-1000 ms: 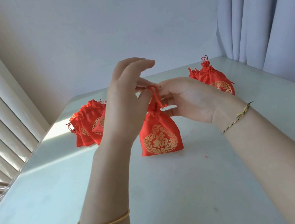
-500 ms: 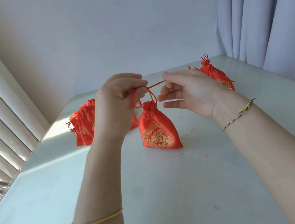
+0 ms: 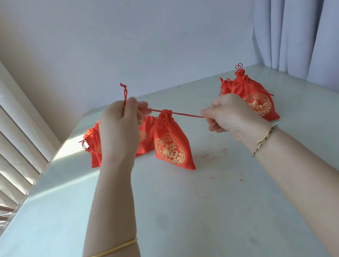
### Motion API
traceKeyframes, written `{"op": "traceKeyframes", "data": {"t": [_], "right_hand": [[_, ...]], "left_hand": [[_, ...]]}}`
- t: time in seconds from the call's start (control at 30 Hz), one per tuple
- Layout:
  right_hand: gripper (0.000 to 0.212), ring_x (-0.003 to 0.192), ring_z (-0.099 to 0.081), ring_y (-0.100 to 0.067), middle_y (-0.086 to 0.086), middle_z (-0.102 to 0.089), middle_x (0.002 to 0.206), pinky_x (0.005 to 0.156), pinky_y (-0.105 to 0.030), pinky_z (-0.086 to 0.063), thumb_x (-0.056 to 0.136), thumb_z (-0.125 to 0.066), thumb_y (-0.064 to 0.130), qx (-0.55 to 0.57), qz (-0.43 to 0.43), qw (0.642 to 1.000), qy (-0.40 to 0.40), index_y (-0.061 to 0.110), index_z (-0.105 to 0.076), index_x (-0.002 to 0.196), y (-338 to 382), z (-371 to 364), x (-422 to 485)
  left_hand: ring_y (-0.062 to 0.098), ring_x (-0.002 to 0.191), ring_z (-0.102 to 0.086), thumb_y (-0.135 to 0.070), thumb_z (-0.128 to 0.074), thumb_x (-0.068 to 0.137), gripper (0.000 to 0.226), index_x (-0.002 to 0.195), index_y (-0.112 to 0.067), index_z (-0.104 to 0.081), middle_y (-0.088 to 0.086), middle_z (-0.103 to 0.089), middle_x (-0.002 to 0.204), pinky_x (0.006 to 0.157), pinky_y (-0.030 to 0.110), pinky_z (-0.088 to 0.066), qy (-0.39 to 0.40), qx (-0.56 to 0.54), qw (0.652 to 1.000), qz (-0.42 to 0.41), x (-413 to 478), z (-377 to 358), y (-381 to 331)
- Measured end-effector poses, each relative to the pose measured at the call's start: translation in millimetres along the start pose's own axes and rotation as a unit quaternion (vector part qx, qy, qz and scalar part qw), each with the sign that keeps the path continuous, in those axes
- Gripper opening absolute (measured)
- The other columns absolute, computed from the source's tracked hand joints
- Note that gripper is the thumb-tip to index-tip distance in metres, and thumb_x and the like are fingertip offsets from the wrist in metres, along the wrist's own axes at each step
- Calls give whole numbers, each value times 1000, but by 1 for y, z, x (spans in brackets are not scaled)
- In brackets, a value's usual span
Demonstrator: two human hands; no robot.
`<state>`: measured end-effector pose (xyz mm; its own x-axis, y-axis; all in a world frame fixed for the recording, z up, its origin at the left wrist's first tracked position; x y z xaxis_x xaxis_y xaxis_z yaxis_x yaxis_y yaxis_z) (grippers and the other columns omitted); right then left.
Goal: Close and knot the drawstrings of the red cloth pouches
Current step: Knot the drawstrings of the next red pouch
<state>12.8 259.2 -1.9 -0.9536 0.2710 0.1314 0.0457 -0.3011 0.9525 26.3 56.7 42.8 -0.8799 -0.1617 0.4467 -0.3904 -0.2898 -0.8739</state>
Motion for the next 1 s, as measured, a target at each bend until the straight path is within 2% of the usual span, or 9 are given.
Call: {"op": "traceKeyframes", "data": {"t": [0.07,0.13,0.27,0.37,0.57,0.67,0.73,0.83,1.0], "right_hand": [[33,40,-47,-16,-8,-43,51,51,-24,-35,80,-54,1,-15,-4,1000,6,10,-44,50,-3,-2,0],[30,40,-51,-11,-6,-47,54,49,-22,-37,82,-54,5,9,-16,1000,-1,11,-46,53,0,3,-1],[28,48,-56,-10,3,-54,55,48,-20,-43,88,-56,19,192,-16,981,26,16,-52,60,26,13,-9],[29,44,-53,-7,5,-55,55,45,-18,-40,91,-56,22,234,39,968,78,16,-55,62,51,9,-19],[28,46,-52,-6,-1,-58,65,49,-19,-40,94,-52,23,231,88,961,122,13,-60,69,63,-1,-30],[37,46,-57,-14,-12,-67,81,44,-21,-40,99,-37,31,241,19,960,142,4,-61,95,55,-2,-26],[30,45,-58,-18,-18,-66,87,40,-20,-37,98,-34,19,234,-11,957,172,0,-55,108,51,-7,-27],[21,47,-58,-16,-15,-63,81,43,-21,-39,90,-36,0,169,15,968,182,5,-54,101,49,-12,-29],[13,55,-61,-10,-6,-64,70,52,-20,-46,82,-62,-1,80,115,977,159,10,-57,86,51,-11,-29]], "left_hand": [[15,85,-70,-17,-38,99,40,60,-13,-45,2,-71,85,69,24,-50,47,-178,981,59,-5,-13,-1],[14,79,-71,-24,-38,100,38,64,-13,-46,0,-72,79,64,20,-48,78,-253,959,103,-10,-22,-1],[9,62,-64,-27,-49,96,29,72,-13,-60,-4,-67,63,58,19,-47,114,-190,970,105,-11,-26,-3],[9,61,-58,-18,-61,89,15,75,-13,-66,-2,-61,62,55,15,-47,186,-133,968,101,-15,-30,-9],[6,53,-56,-11,-66,84,10,74,-8,-67,-2,-61,58,53,17,-48,222,-33,973,48,-22,-37,-20],[8,55,-56,-12,-64,86,13,74,-6,-65,2,-60,62,53,16,-48,210,-88,970,82,-20,-37,-14],[8,55,-56,-11,-62,87,13,76,-4,-64,3,-60,63,53,15,-48,208,-122,965,101,-19,-37,-11],[6,54,-57,-10,-59,89,13,78,-6,-63,0,-63,61,53,14,-49,204,-145,962,110,-19,-37,-9],[5,51,-58,-10,-58,90,12,79,-9,-62,-1,-63,59,48,15,-48,158,-137,971,115,-16,-35,-5]]}}
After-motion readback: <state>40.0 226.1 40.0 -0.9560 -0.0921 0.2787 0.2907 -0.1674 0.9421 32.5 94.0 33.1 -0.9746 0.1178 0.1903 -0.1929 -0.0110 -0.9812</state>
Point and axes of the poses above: each hand's wrist, its own x-axis towards the middle knuckle, its own z-axis out of the back of the hand, y = z × x, the point moved 5 cm from there along x, towards the middle knuckle
